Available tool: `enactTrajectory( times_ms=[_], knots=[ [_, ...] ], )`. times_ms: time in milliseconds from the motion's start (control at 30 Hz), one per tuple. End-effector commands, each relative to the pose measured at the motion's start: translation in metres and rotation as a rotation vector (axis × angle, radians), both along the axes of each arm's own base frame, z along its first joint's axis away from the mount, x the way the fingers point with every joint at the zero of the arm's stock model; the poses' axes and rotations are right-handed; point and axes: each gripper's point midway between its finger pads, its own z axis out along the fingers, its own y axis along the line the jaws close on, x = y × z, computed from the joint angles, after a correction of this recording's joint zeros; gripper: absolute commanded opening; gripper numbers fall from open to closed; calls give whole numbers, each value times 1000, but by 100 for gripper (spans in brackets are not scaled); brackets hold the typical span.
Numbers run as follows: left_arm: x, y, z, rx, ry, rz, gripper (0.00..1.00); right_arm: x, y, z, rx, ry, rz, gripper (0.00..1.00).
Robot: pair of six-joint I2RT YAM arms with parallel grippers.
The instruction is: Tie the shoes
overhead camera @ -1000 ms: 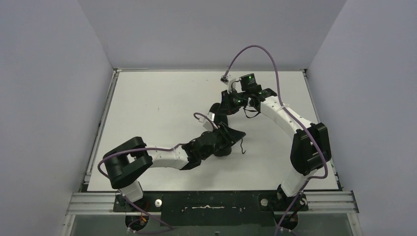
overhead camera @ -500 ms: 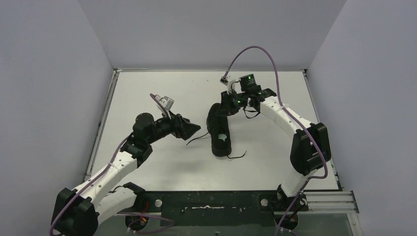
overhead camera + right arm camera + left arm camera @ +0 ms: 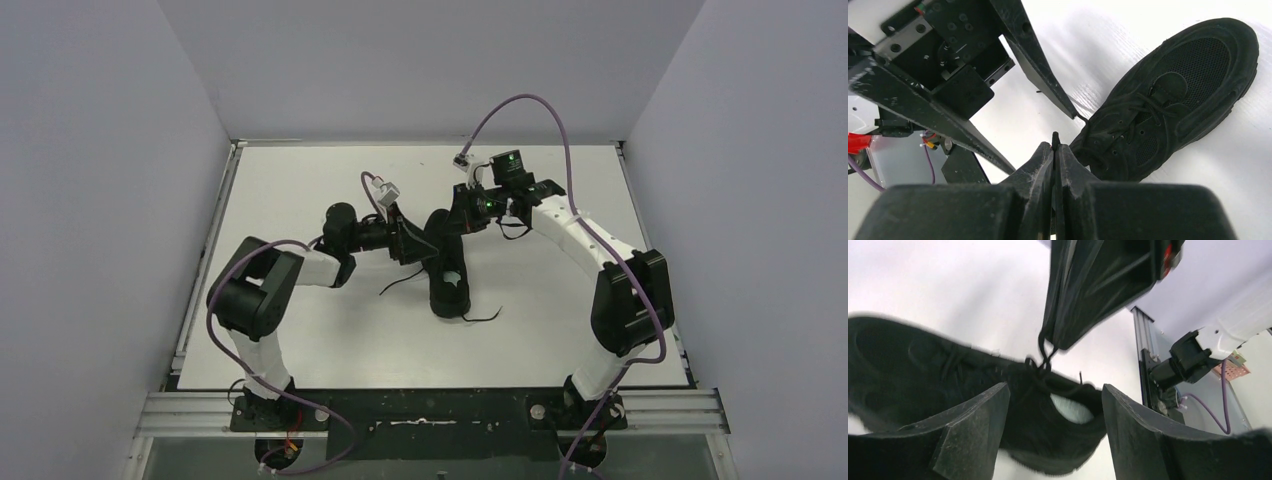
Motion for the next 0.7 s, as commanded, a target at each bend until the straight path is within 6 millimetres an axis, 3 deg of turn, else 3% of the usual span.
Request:
enactTrajectory(
  times_ms=[0,167,433,533,667],
  knots=[
    [4,-23,65,-166,-226,-111,65,2,6,43,94,-96,5,0],
    [2,-34,58,-185,-203,-149,58,2,6,42,101,-92,-4,0],
    [9,-40,54,-185,-194,-160,29,4,14,44,138,-74,-13,0],
    [11,-41,54,-184,-196,-165,25,7,15,46,147,-74,-33,0],
    [16,-40,50,-166,-185,-148,1,5,16,46,144,-64,-29,0]
  ],
)
